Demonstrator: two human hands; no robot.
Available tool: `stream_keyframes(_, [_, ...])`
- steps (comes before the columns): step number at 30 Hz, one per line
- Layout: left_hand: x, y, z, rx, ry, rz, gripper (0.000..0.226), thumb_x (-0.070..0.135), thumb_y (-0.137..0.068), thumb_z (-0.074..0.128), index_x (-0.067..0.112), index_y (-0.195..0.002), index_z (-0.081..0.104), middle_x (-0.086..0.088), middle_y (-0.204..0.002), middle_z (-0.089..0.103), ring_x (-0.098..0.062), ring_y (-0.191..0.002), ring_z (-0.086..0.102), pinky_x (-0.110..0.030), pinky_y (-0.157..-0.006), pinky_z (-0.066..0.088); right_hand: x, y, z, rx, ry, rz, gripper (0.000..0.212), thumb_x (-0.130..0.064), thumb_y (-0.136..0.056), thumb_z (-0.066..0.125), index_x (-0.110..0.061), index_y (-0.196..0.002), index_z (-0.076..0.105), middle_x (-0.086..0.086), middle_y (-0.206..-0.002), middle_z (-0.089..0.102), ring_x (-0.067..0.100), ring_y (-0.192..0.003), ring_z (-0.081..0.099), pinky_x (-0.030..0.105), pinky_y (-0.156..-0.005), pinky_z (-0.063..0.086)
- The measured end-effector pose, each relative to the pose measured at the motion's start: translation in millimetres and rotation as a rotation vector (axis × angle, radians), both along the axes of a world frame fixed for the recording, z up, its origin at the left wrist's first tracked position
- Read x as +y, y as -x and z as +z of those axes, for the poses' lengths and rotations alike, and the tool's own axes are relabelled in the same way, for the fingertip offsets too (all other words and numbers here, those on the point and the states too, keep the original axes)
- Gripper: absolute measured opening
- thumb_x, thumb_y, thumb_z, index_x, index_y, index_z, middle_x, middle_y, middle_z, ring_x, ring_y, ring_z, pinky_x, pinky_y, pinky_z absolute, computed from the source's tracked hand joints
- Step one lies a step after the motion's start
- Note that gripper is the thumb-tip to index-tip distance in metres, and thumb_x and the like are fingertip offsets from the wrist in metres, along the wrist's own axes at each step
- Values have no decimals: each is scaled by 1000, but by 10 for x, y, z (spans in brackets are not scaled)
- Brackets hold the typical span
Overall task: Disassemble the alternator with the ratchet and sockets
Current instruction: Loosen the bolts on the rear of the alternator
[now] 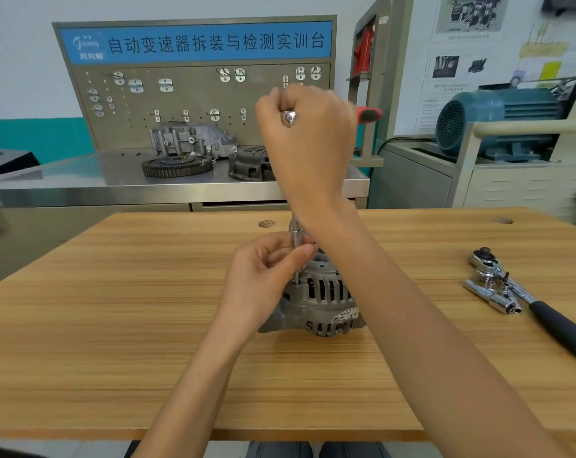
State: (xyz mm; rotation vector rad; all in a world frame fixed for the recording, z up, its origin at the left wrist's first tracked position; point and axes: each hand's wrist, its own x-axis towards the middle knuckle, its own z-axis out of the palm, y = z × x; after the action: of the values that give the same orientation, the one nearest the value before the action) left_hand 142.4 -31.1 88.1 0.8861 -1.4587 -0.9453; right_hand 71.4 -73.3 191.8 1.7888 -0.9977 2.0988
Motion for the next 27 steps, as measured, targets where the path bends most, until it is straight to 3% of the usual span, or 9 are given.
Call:
stream_keyframes(2, [-1, -3, 1, -14, -6, 11, 11, 15, -85, 67, 19, -94, 72, -1, -84, 76, -16, -85, 71, -28, -82, 55, 14, -7, 24, -9, -1, -22, 45, -14, -85, 53, -27, -48, 32, -15, -45, 31, 9, -52, 35, 29, -74, 37])
stream_keyframes(6, [7, -12, 7, -16, -26, 3, 13, 19, -84, 69, 26, -94, 72, -3, -88, 76, -16, -91, 71, -27, -84, 56, -1, 79, 80, -103, -193, 426, 48, -2, -87, 53, -14, -45, 34, -7, -45, 28, 6, -48, 27, 16, -55, 30])
stream_keyframes(10, [3, -10, 18, -9, -28, -16, 13, 18, -83, 69, 26, -93, 71, 3, -88, 76, -12, -92, 71, -23, -83, 56, -19, 118, 100, -192, -348, 756, 48, 0, -91, 48, -11, -45, 39, -1, -47, 37, 15, -57, 38, 20, -72, 44])
stream_keyframes(12, [1, 0, 14, 12, -40, -10, 12, 18, -81, 70, 26, -90, 72, 2, -86, 76, -14, -91, 71, -25, -83, 55, -13, 94, 84, -195, -289, 697, 47, 1, -90, 50, -9, -45, 40, 0, -47, 35, 13, -56, 37, 21, -67, 41])
stream_keyframes(14, [-1, 9, 6, 28, -36, 2, 12, 16, -81, 70, 24, -89, 72, 1, -83, 76, -12, -86, 71, -24, -81, 56, -12, 61, 29, -117, -128, 425, 47, -2, -89, 53, -14, -46, 39, -8, -45, 33, 7, -50, 33, 18, -60, 34])
stream_keyframes(16, [-1, 11, 8, 24, -23, 8, 12, 14, -81, 70, 23, -89, 73, 3, -80, 76, -7, -78, 70, -21, -76, 55, -6, 20, -16, -12, 34, 32, 41, -10, -87, 55, -21, -50, 40, -12, -47, 37, 8, -52, 37, 25, -68, 34])
stream_keyframes(18, [-3, 5, 10, 7, -19, 19, 11, 13, -82, 70, 22, -88, 73, 2, -77, 75, -7, -76, 69, -21, -74, 56, -14, 8, -9, -7, 58, -29, 38, -13, -86, 55, -20, -51, 43, -12, -49, 38, 10, -53, 38, 28, -70, 34])
stream_keyframes(22, [11, 1, 20, 1, -40, 14, 12, 16, -83, 71, 26, -91, 73, -20, -91, 71, -26, -93, 70, -27, -85, 56, 5, 81, 69, -84, -183, 461, 47, -3, -90, 53, -16, -48, 36, -7, -47, 29, 8, -51, 29, 17, -57, 32])
stream_keyframes(27, [13, -10, 28, -6, -34, 3, 12, 16, -82, 71, 25, -91, 73, -5, -86, 76, -19, -92, 71, -26, -84, 56, 3, 101, 100, -150, -360, 862, 49, 0, -93, 46, -13, -46, 39, 1, -49, 37, 17, -60, 41, 25, -76, 43])
